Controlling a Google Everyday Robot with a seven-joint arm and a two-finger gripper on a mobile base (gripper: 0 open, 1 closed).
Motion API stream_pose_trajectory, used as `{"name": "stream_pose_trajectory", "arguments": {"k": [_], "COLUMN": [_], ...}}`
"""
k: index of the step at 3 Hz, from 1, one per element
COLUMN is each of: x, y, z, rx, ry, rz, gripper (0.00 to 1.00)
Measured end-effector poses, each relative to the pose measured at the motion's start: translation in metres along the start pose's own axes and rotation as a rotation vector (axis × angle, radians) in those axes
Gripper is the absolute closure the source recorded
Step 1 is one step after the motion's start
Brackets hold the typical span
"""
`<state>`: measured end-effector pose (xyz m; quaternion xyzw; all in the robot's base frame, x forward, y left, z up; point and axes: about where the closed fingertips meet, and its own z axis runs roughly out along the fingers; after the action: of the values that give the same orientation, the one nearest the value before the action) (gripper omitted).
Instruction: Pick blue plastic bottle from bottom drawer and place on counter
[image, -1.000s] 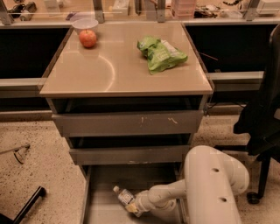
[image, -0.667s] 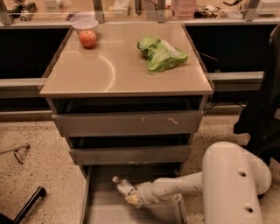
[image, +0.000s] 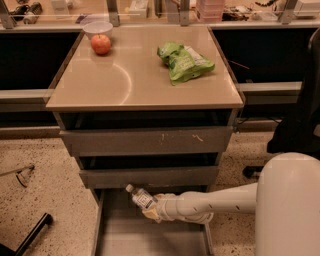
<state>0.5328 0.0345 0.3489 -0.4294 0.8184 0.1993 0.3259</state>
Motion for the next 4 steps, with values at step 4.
{"name": "stream_pose_trajectory", "arguments": {"k": [4], "x": [-0.052], "y": [0.068], "z": [-0.109], "rx": [0.093], "ry": [0.087], "rz": [0.05], "gripper": [1.0]}}
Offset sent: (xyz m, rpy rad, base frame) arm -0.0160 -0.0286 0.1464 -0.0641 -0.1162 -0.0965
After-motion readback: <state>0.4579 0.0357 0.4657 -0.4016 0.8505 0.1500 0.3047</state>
